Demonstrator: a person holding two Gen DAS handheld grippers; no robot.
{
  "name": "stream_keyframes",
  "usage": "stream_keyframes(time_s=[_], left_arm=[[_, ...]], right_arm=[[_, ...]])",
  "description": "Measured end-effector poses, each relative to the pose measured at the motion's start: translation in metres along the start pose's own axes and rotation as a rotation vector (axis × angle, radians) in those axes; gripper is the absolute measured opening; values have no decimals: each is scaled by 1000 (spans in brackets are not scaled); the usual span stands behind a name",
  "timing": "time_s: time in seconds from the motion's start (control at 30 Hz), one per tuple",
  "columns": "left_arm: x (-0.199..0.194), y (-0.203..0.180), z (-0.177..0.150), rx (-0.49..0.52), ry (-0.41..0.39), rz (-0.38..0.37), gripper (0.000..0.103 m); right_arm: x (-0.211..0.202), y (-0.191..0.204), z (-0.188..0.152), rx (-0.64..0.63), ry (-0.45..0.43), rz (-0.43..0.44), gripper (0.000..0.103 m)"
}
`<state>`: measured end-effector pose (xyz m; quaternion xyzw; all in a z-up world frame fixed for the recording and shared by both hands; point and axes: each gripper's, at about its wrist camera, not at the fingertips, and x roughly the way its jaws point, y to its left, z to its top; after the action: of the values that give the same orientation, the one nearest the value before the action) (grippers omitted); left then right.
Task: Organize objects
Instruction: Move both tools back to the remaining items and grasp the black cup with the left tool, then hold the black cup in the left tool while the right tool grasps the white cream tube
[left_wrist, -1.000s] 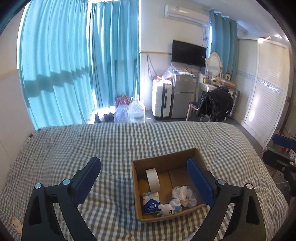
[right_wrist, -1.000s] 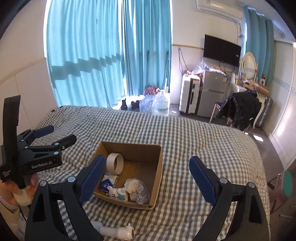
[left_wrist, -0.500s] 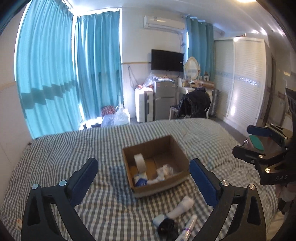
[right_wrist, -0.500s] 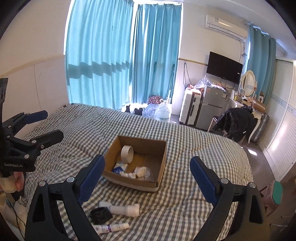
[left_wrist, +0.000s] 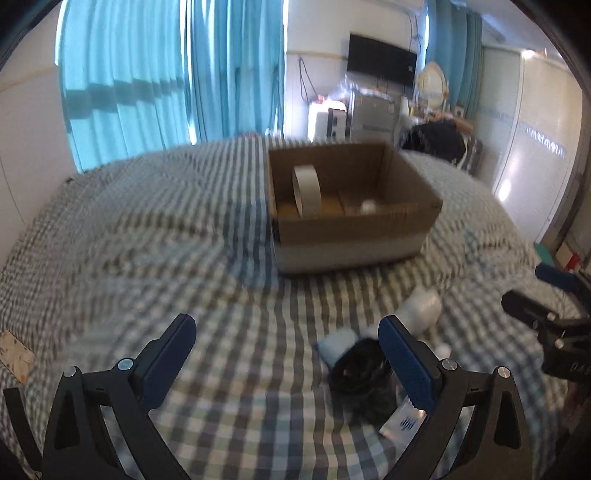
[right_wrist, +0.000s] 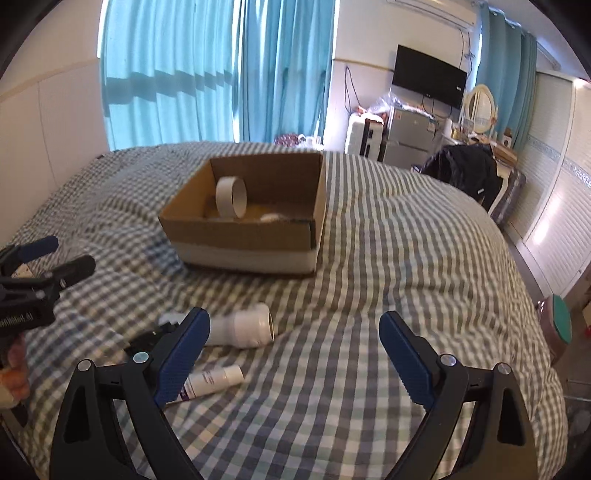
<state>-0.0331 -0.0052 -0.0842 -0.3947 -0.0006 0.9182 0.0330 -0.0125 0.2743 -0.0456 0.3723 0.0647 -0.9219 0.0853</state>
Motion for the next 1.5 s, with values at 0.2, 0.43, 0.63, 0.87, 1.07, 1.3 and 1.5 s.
stream_keyframes(time_s=[0.2, 0.43, 0.63, 0.87, 1.07, 1.3, 1.5], left_arm=[[27, -14, -28, 23, 101, -98, 101], [41, -38, -26, 78, 143, -208, 101], [54, -47, -22, 84, 174, -265, 86], [66, -51, -23, 64, 218, -334, 63], [37, -26, -16, -34, 148, -308, 63], [-2, 0, -9, -7, 54, -125, 63], [-2, 34, -9, -91, 65, -123, 63]], right_arm=[[27, 4, -19, 2, 74, 2, 93], [34, -2, -23, 49, 106, 17, 93], [36, -5, -24, 64, 122, 19, 93], [38, -5, -25, 77, 132, 19, 93], [37, -6, -25, 81, 143, 19, 93], [45, 25, -31, 74, 248, 55, 93], [78, 75, -42, 14, 336, 125, 93]])
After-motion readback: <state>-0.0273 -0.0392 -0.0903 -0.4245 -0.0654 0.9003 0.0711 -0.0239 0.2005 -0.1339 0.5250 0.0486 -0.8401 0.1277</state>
